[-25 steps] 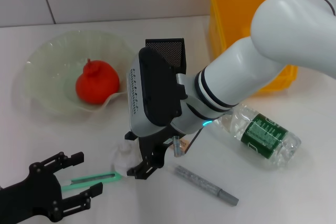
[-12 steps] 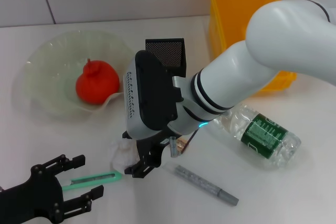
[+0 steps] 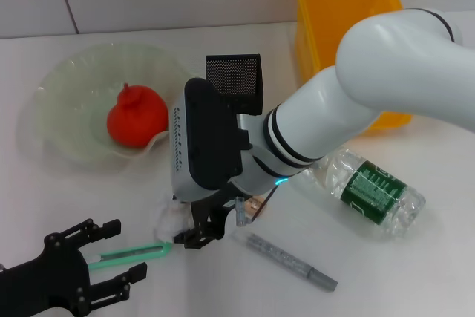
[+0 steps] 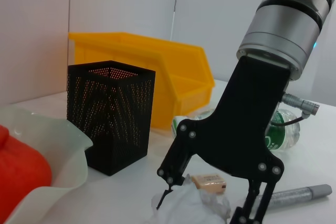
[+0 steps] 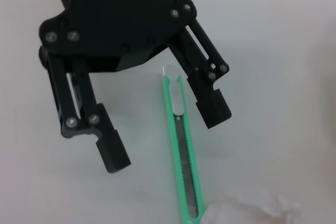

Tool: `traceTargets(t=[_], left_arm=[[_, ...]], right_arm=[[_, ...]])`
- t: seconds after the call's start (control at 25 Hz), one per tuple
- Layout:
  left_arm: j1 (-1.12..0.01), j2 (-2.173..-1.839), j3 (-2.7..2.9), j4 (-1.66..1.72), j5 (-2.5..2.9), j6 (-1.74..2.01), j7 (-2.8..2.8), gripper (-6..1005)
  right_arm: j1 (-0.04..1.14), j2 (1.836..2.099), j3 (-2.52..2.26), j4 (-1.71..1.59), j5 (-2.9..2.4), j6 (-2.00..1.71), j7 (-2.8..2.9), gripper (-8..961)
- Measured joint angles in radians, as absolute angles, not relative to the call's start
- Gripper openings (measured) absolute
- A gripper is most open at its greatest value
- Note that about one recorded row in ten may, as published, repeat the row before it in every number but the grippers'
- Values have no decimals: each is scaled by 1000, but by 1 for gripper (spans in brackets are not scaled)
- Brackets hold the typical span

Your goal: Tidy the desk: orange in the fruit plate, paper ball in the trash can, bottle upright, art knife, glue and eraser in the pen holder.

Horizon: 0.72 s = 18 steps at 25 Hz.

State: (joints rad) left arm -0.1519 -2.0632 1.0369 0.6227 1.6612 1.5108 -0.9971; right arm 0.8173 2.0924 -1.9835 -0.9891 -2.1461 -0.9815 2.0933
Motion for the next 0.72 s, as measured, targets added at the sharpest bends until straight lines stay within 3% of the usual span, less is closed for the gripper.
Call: traceTargets(t=[0.2,0.52,0.72], left_arm=[[-152,-2063,1037,623,1661,1511,-997,799],[-152,-2063,1034,623,1661,1511,-997,797],[-152,-2063,1033,623,1661,1511,-996,796]], right_arm=[[818,2092,-1976,-990,-2146,-982,2095,695],[809,2092,-1950,-998,-2146,-983,2097,465],[803,2088,-1879,-1020,-2146,-1015,2111,416]])
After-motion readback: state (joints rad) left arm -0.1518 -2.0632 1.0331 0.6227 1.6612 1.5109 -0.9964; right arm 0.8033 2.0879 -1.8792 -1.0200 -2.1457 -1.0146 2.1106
